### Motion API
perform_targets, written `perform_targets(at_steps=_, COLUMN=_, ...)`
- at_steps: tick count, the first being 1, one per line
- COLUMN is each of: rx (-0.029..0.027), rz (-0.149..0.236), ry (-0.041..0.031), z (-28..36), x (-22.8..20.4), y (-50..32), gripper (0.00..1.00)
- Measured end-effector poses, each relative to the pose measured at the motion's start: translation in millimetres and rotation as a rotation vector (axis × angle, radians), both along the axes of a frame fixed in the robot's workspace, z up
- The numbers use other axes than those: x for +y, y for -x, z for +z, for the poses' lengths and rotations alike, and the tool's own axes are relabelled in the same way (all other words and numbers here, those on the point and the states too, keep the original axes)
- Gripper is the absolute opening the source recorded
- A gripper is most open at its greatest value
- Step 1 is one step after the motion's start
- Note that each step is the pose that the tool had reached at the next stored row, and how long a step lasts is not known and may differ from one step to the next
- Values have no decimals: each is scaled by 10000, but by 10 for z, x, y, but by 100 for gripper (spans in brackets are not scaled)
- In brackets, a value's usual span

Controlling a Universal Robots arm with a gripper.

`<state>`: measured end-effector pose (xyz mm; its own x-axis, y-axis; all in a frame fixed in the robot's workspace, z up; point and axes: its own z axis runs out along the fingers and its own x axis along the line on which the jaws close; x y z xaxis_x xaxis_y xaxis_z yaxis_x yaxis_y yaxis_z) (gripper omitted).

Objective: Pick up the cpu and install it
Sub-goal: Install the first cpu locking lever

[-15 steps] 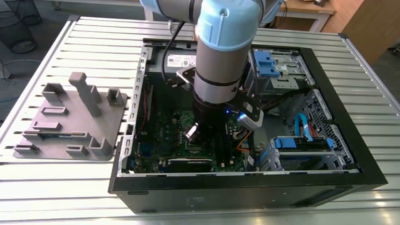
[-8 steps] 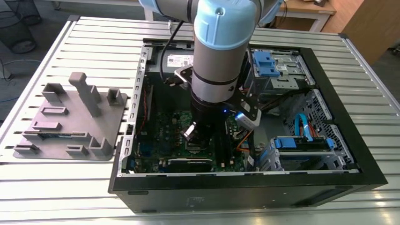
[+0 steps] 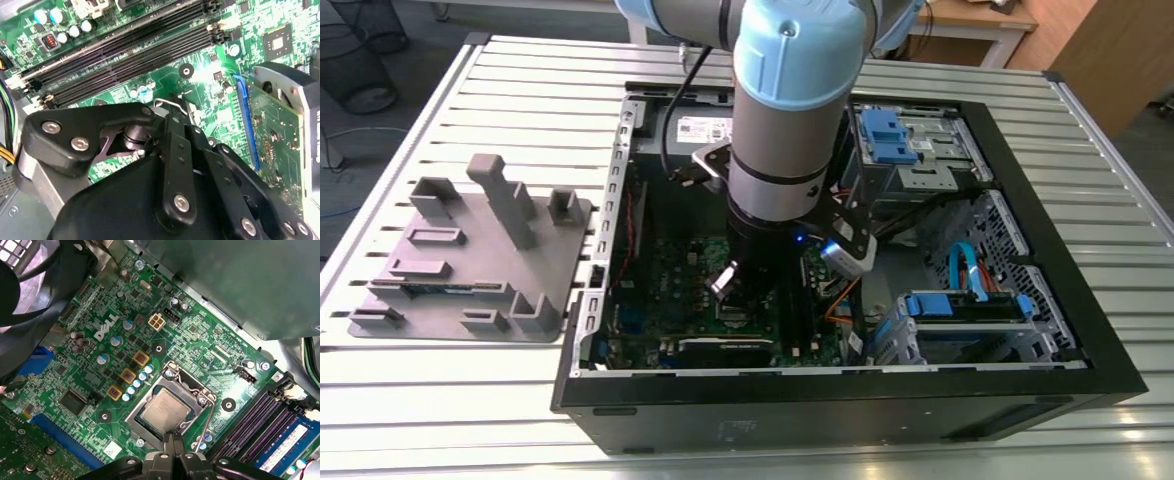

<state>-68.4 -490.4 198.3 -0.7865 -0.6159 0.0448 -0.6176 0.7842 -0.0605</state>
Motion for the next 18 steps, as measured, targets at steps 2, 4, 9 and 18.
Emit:
perform_targets(at_steps=2, rx=0, rz=0, ry=0, z=0, x=0, y=0, gripper=11)
perform_targets(at_steps=4, rx=0, rz=0, ry=-3, z=4, x=0, y=0, gripper=11)
perform_targets(at_steps=9, rx=-2, rz=0, ry=-3, z=103, x=2, y=0, gripper=11)
perform_targets(at_steps=18, rx=-28, rz=-1, ry=-6, z=182, x=94, y=3, gripper=11)
